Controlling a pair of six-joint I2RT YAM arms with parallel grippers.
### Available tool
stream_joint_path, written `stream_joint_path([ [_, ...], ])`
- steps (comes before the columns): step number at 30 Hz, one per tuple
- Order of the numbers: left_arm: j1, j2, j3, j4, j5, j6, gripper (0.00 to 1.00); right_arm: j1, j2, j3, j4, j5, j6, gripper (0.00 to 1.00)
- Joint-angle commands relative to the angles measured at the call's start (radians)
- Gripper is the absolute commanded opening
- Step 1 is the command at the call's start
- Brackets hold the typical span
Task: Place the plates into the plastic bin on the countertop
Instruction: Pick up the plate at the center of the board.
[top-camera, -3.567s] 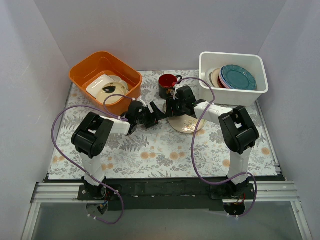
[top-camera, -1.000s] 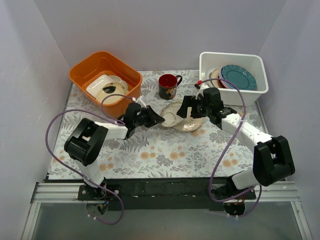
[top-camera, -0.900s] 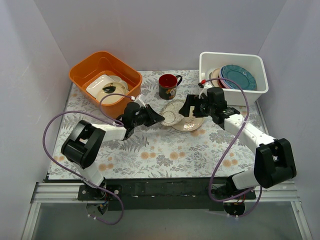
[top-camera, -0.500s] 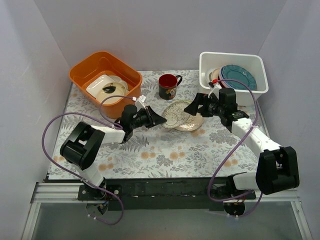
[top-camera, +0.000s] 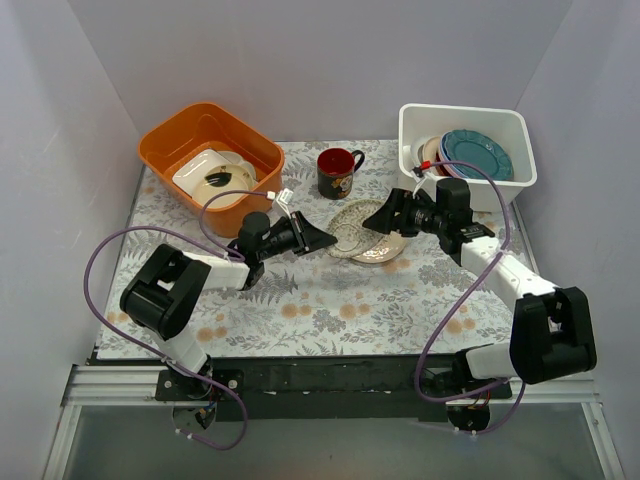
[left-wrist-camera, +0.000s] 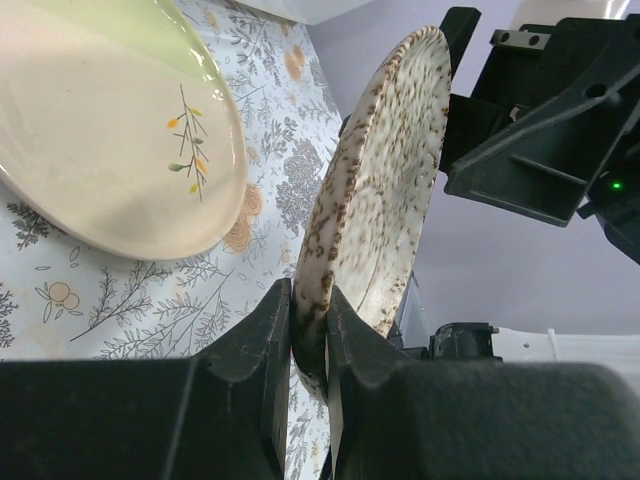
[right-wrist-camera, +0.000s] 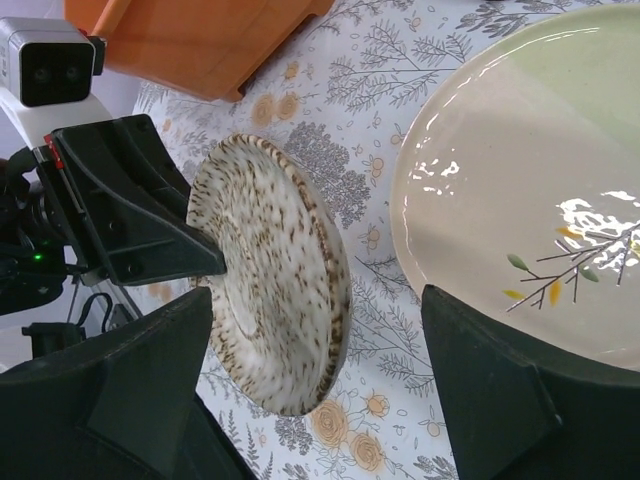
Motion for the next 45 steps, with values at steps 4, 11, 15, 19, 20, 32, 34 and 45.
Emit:
stream_joint_path([
  [4, 0.000, -0.066, 0.004, 0.119, 0.063, -0.010, 0.00, -0.008, 0.052, -0.018, 0.114, -0.100, 0.055, 0.67],
  [11, 0.000, -0.079, -0.006, 0.099, 0.055, -0.003, 0.00, -0.010, 0.066, -0.030, 0.162, -0.131, 0.083, 0.01],
  [15, 0.000, -0.083, -0.007, 0.087, 0.048, 0.005, 0.06, -0.013, 0.064, -0.030, 0.163, -0.134, 0.084, 0.01],
  [19, 0.000, -0.083, -0.001, 0.067, 0.048, 0.014, 0.56, -0.016, 0.063, -0.032, 0.163, -0.136, 0.086, 0.01],
  [20, 0.000, -0.081, -0.001, 0.061, 0.046, 0.016, 0.62, -0.017, 0.061, -0.035, 0.165, -0.137, 0.087, 0.01],
  [32, 0.000, -0.101, -0.007, 0.023, 0.017, 0.026, 0.98, -0.025, 0.063, -0.036, 0.174, -0.136, 0.092, 0.01],
  [34, 0.000, -0.113, -0.007, -0.014, 0.009, 0.042, 0.98, -0.029, 0.067, -0.024, 0.174, -0.140, 0.098, 0.01],
  [45, 0.000, -0.233, -0.006, -0.194, -0.098, 0.154, 0.98, -0.056, 0.139, 0.088, 0.154, -0.151, 0.092, 0.01],
])
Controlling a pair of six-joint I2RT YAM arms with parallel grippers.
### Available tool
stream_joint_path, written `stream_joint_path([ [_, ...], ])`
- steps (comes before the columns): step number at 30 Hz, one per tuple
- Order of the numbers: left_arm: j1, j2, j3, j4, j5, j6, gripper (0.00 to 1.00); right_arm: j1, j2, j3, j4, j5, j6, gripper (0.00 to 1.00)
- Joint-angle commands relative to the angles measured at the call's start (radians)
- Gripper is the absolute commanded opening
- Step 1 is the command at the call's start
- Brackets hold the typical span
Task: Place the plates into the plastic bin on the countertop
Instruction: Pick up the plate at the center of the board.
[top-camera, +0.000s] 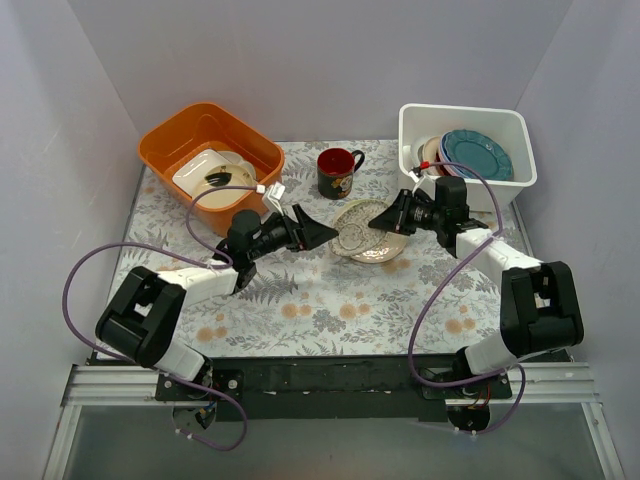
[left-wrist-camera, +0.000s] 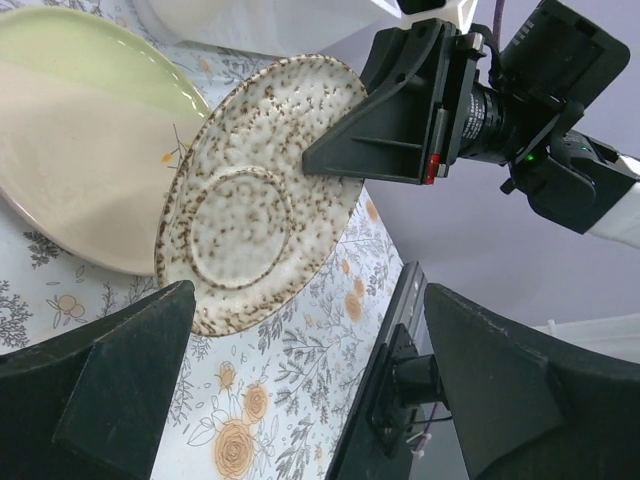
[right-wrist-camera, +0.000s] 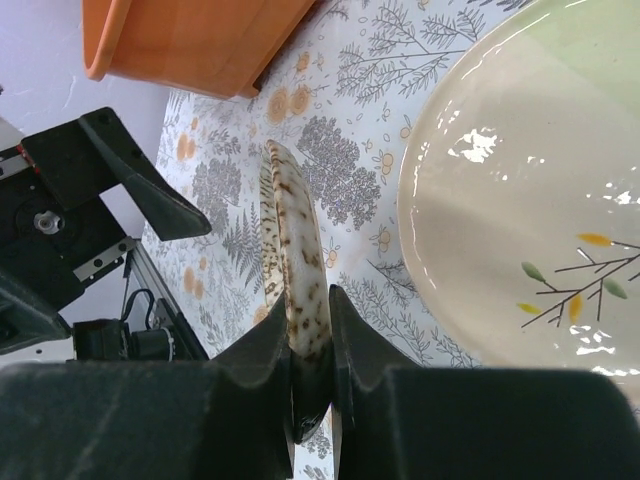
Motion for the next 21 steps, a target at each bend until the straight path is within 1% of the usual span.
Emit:
stream_joint_path([
  [1, -0.002, -0.063, 0.019, -0.104, -0.061, 0.084, 0.98, -0.018, 0.016, 0.094, 0.042, -0.026, -0.004, 0.01],
  [6, -0.002, -0.085, 0.033, -0.168, -0.084, 0.121, 0.98, -0.047, 0.038, 0.135, 0.028, -0.028, -0.010, 0.01],
  [21, -0.025, -0.091, 0.066, -0.260, -0.120, 0.186, 0.98, -0.148, 0.119, 0.313, -0.027, -0.060, -0.012, 0.01],
])
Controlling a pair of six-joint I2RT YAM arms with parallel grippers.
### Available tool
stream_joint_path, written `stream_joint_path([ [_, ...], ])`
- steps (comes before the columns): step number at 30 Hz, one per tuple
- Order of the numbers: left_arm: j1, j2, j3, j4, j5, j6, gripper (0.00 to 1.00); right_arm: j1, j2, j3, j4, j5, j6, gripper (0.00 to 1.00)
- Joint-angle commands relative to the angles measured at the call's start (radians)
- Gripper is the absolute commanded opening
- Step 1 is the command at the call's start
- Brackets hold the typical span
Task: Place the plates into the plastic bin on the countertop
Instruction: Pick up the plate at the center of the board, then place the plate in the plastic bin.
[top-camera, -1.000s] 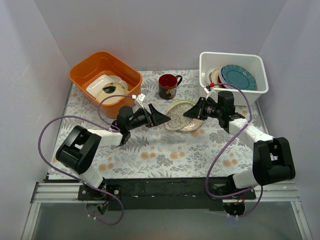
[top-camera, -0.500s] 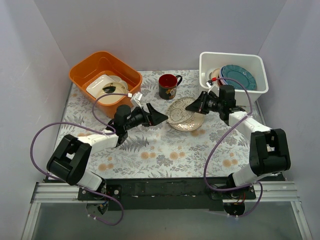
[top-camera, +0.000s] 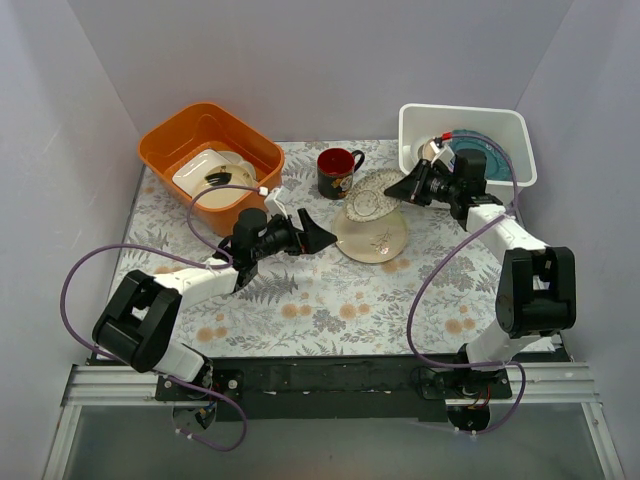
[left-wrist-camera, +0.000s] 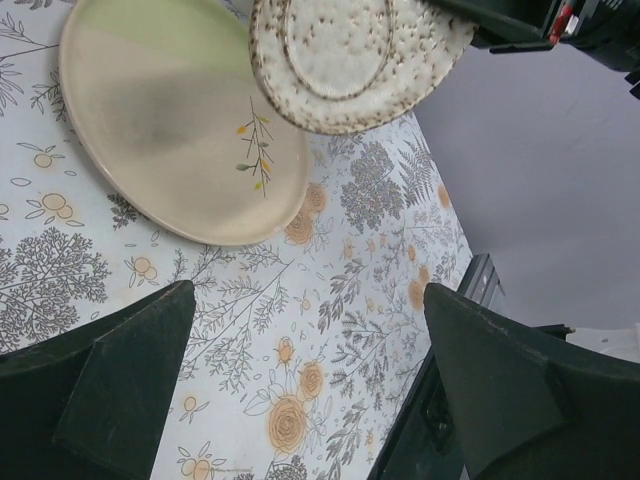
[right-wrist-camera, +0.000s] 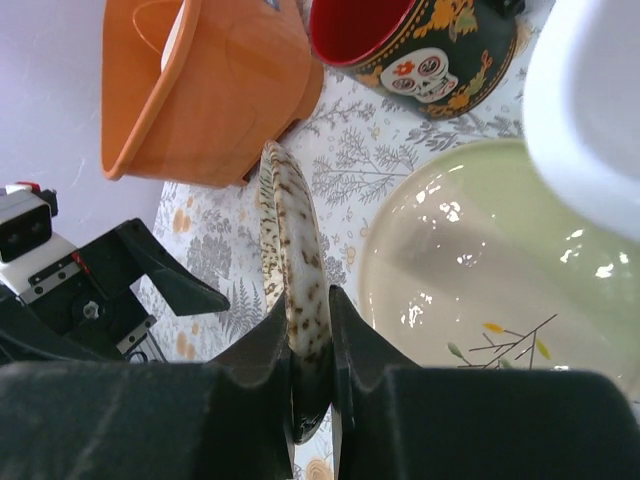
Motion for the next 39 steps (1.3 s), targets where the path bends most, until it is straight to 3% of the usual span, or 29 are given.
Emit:
stream_joint_path([
  [1, -0.010, -0.043, 0.036, -0.027, -0.020, 0.038, 0.98, -0.038, 0.014, 0.099, 0.032, -0.050, 0.008, 0.01],
  [17, -0.024, 0.003, 0.036, -0.020, -0.006, 0.030, 0.98, -0.182, 0.111, 0.279, 0.025, -0.088, 0.063, 0.01],
  [39, -0.027, 0.009, 0.027, -0.040, 0.003, 0.030, 0.98, -0.423, 0.287, 0.377, 0.256, -0.099, 0.309, 0.01],
])
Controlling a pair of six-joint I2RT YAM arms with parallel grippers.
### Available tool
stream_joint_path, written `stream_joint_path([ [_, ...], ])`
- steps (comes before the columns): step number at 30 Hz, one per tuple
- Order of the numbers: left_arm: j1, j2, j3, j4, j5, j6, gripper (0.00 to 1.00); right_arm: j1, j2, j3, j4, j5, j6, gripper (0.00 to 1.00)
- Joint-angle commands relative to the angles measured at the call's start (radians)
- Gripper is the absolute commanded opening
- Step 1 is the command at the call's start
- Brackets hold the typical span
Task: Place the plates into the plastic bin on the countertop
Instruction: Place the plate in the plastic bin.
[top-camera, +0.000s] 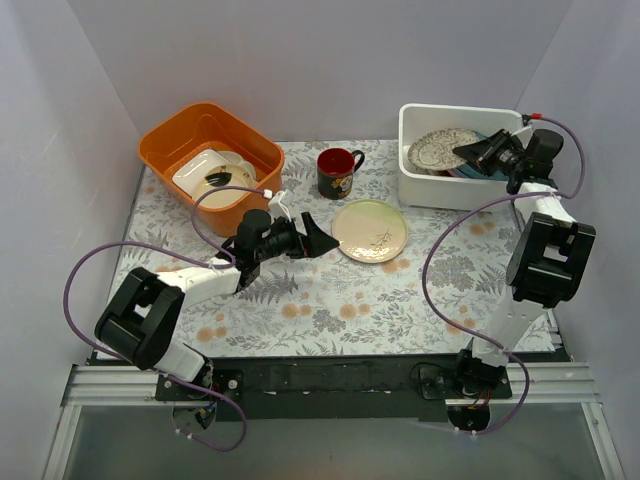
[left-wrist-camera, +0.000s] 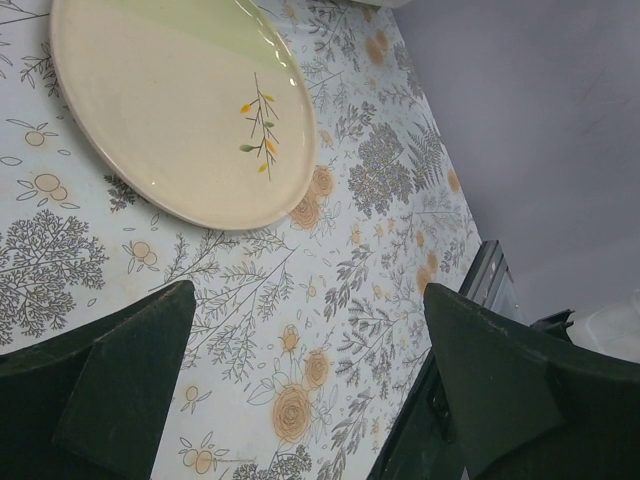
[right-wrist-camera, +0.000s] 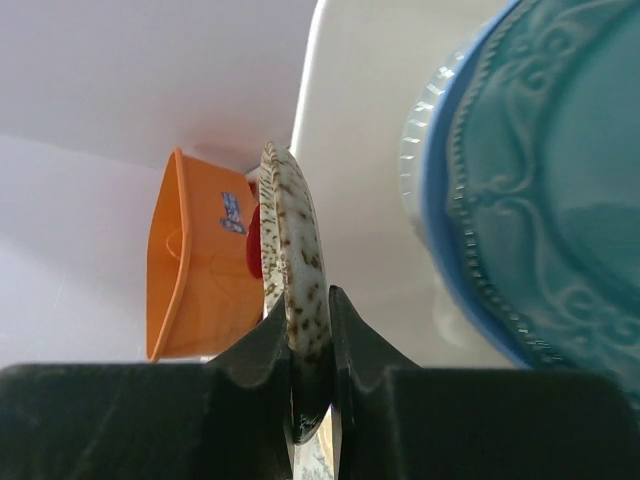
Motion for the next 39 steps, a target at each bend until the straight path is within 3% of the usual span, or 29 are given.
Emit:
stream_joint_path([
  [1, -0.005, -0.008, 0.020, -0.012, 0.004, 0.012, 0.98, -0.054, 0.020, 0.071, 0.144, -0.007, 0.084, 0.01],
  [12, -0.006, 0.003, 0.020, -0.015, 0.012, 0.012, 0.98, -0.099, 0.102, 0.155, 0.158, -0.013, 0.130, 0.01],
  [22, -0.006, 0.011, 0.026, -0.014, 0.013, 0.011, 0.98, -0.099, 0.129, 0.136, 0.137, 0.048, 0.136, 0.01],
  [25, -0.008, 0.012, 0.024, -0.014, 0.013, 0.009, 0.98, -0.099, 0.134, 0.126, 0.135, 0.060, 0.141, 0.08],
  [32, -0.008, 0.011, 0.021, -0.011, 0.012, 0.009, 0.98, -0.091, 0.132, 0.125, 0.080, 0.097, 0.107, 0.37],
  [39, -0.009, 0.002, 0.021, -0.014, 0.012, 0.006, 0.98, -0.078, 0.088, 0.080, 0.069, 0.114, 0.092, 0.54],
])
